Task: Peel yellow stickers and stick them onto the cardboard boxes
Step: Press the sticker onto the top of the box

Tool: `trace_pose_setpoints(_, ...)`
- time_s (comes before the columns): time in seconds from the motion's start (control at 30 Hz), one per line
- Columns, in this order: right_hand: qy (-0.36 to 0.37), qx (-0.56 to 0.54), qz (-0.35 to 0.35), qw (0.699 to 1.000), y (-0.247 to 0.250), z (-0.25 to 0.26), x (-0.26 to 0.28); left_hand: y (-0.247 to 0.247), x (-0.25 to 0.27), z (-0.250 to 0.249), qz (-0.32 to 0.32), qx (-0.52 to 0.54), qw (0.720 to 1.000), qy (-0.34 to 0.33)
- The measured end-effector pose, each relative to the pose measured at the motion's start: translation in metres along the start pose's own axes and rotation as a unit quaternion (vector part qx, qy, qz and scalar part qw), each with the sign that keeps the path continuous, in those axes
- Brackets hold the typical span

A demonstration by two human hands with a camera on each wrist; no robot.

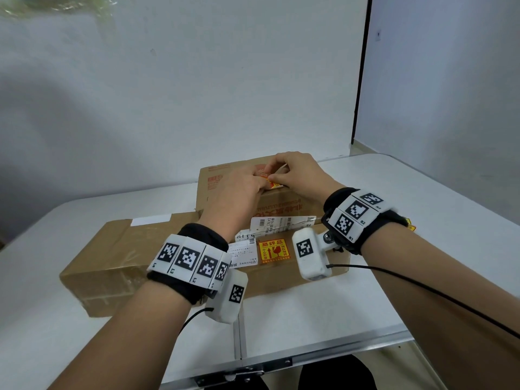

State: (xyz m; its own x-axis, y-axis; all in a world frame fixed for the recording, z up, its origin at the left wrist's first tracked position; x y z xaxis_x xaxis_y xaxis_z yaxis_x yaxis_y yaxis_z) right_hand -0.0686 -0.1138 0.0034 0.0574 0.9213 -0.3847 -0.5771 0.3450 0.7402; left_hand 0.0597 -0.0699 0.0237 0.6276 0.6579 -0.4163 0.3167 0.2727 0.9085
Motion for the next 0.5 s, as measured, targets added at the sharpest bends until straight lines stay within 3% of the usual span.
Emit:
trace_pose_setpoints(0.2, 0.014, 0.029, 0.007, 0.999, 0.0008, 0.0075, -0.0009, 0.0002, -0.0008, 0.0023, -0.007, 0.008, 1.0, -0.001)
trace_pose_setpoints(0.37, -0.034, 0.057, 0.014, 0.998, -0.001, 0.0003, -0.0064, -0.0022, -0.0015, 0.0034, -0.001, 0.013, 1.0, -0.002)
trace_pose_setpoints(0.5, -0.056, 0.069, -0.021, 0.996, 0.0052, -0.0006, -0.0073, -0.0019, -0.0022, 0.0047, -0.002, 0.022, 1.0, -0.004)
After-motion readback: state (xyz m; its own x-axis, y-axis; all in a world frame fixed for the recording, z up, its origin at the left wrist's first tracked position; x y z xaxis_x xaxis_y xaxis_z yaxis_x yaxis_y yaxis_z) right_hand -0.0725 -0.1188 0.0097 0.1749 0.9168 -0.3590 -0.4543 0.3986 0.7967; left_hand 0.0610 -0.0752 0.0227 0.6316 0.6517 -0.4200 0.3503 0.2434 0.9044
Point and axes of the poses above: each hand's wrist, its own x-axis away from the middle knuckle, its own y-axis out of the back of the hand, z = x × y, the point moved 7 cm from there along -x, towards the middle knuckle, and after that the axes turned 5 degrees about x, right-handed, at the moved point
